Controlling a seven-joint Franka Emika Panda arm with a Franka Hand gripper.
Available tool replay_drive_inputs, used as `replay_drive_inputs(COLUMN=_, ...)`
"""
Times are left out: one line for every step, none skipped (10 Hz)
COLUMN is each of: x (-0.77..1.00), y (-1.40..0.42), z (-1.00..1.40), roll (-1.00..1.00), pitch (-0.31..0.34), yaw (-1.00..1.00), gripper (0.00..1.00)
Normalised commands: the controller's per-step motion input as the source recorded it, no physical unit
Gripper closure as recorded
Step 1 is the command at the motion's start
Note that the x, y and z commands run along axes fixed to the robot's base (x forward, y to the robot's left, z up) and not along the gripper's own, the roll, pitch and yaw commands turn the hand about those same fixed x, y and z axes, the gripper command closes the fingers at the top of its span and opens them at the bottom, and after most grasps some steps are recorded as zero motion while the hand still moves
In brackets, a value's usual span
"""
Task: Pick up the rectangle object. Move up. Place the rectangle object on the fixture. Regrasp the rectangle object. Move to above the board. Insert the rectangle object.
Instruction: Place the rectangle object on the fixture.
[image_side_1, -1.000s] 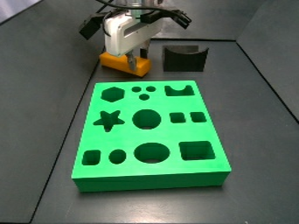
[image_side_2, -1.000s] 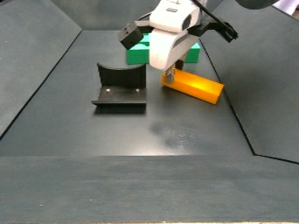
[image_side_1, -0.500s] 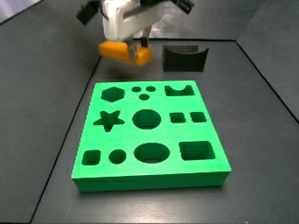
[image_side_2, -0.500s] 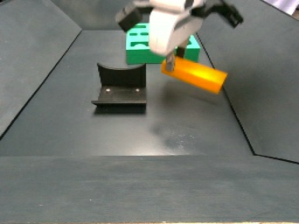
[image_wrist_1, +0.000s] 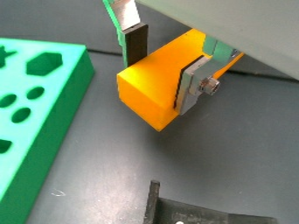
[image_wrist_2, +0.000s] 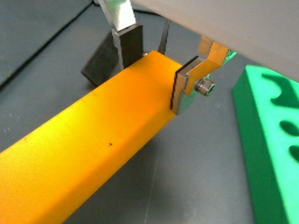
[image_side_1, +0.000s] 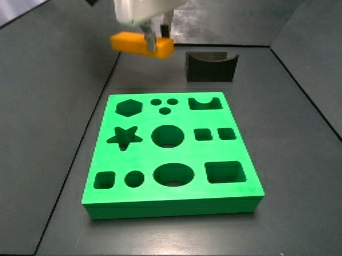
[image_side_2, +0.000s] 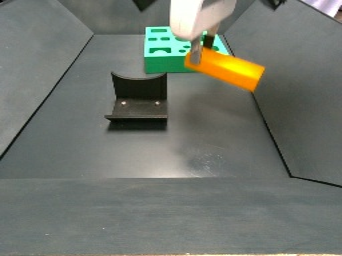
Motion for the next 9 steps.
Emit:
replay_drive_inputs(x=-0.01, y=0.01, z=1.0, roll=0.04, pitch=0.037, yaw=0.0, gripper=1.0)
replay_drive_inputs(x=-0.02, y=0.01, z=1.0, roll=0.05, pitch=0.046, yaw=0.0, gripper=1.0)
replay_drive_inputs(x=-0.01, y=0.02, z=0.8, roll=0.07, pitch=0.053, yaw=0.0, gripper=1.0)
replay_drive_inputs(x=-0.01, y=0.02, z=0.64, roll=0.08, pitch=0.061, yaw=0.0, gripper=1.0)
replay_drive_inputs(x=0.0, y=0.01, z=0.49, roll=0.09, pitch=0.071, yaw=0.0, gripper=1.0)
replay_drive_inputs(x=0.01, y=0.01, z=0.28, roll=0.1, pitch=0.087, yaw=0.01, gripper=1.0)
replay_drive_inputs(x=1.0, y=-0.19, z=0.05, roll=0.07, pitch=0.025, yaw=-1.0, gripper=1.0)
replay_drive_inputs(x=1.0, y=-0.19, z=-0.01, roll=0.07, pitch=0.029, yaw=-1.0, gripper=1.0)
replay_drive_inputs(x=1.0, y=-0.14, z=-0.02, roll=0.07, pitch=0.034, yaw=-1.0, gripper=1.0)
